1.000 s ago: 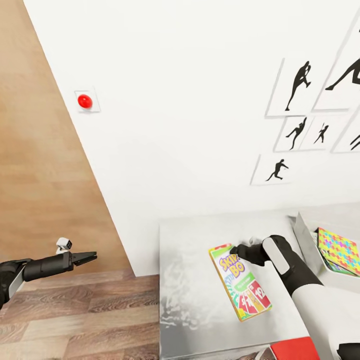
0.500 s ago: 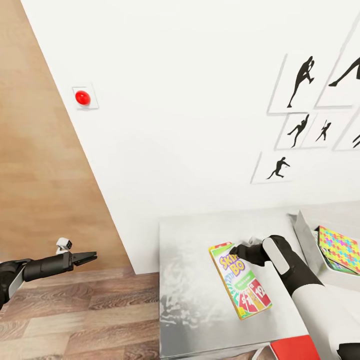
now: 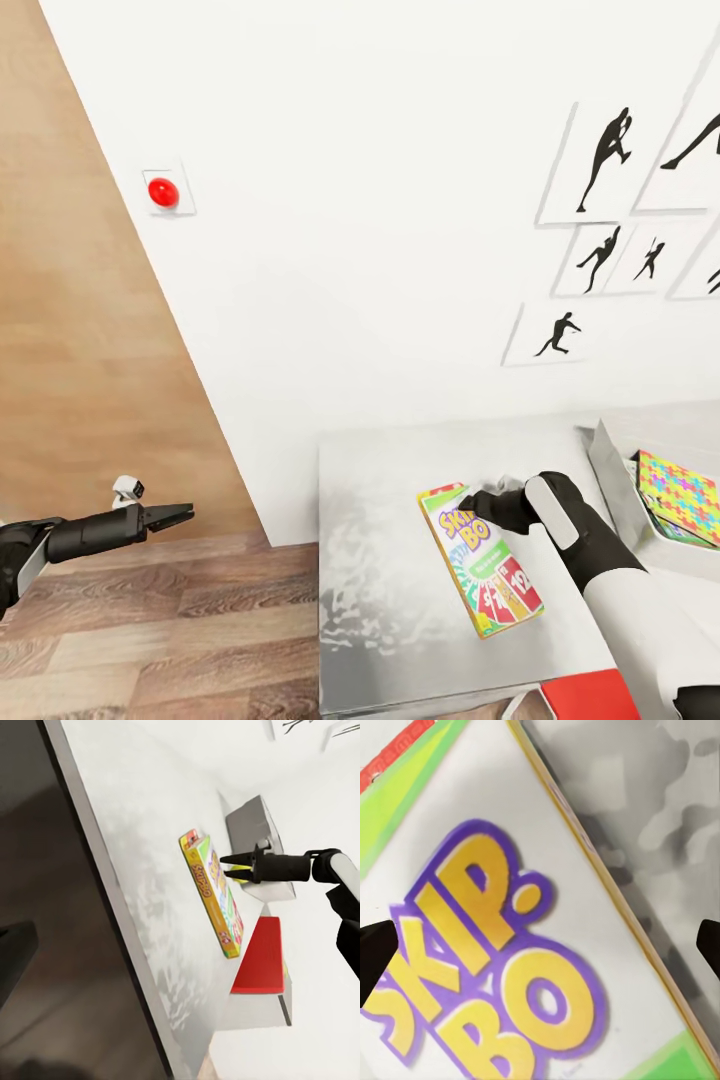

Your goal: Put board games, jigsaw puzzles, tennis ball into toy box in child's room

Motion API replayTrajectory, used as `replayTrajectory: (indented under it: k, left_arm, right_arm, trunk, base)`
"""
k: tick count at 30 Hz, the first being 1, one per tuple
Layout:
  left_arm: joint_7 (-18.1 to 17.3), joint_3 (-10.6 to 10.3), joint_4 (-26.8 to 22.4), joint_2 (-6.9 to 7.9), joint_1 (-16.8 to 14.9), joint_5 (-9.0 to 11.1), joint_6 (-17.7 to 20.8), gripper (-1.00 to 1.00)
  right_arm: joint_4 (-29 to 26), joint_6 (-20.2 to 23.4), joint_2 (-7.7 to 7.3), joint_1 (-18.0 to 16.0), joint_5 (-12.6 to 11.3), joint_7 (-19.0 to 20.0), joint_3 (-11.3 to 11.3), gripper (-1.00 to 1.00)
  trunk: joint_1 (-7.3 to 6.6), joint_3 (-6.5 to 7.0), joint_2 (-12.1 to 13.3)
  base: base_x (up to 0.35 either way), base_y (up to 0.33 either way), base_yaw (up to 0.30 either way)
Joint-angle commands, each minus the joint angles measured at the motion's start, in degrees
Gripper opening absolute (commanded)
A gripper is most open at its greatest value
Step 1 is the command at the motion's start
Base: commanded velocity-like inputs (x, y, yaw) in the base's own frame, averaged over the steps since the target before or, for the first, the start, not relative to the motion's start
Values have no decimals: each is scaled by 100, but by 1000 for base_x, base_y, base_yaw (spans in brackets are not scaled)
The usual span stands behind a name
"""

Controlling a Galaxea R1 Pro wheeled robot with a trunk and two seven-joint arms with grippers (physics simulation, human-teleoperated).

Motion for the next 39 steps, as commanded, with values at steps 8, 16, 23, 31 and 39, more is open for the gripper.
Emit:
replayTrajectory:
  k: [8,16,23,31,39]
  left_arm:
    - [-23,3,-1,1,-7,-5,61,100]
    - [-23,6,-1,1,-7,-5,61,100]
    - [-23,0,-1,1,-10,-3,61,100]
    - [-23,3,-1,1,-9,-5,61,100]
    - [-23,0,-1,1,-8,-4,61,100]
  right_arm:
    - [47,18,-2,-5,-61,-55,24,100]
    - [50,16,-1,-5,-54,-55,24,100]
    - [50,20,-1,-5,-52,-55,24,100]
    - [50,20,-1,-5,-61,-55,24,100]
    - [50,35,-1,-5,-61,-55,24,100]
  trunk:
    - [3,-63,-12]
    - [3,-107,-12]
    - [3,-112,-12]
    - [3,-112,-12]
    - [3,-112,-12]
  base:
    - [0,0,0]
    - [-2,0,0]
    - [-103,122,0]
    - [-136,245,0]
    - [-44,269,0]
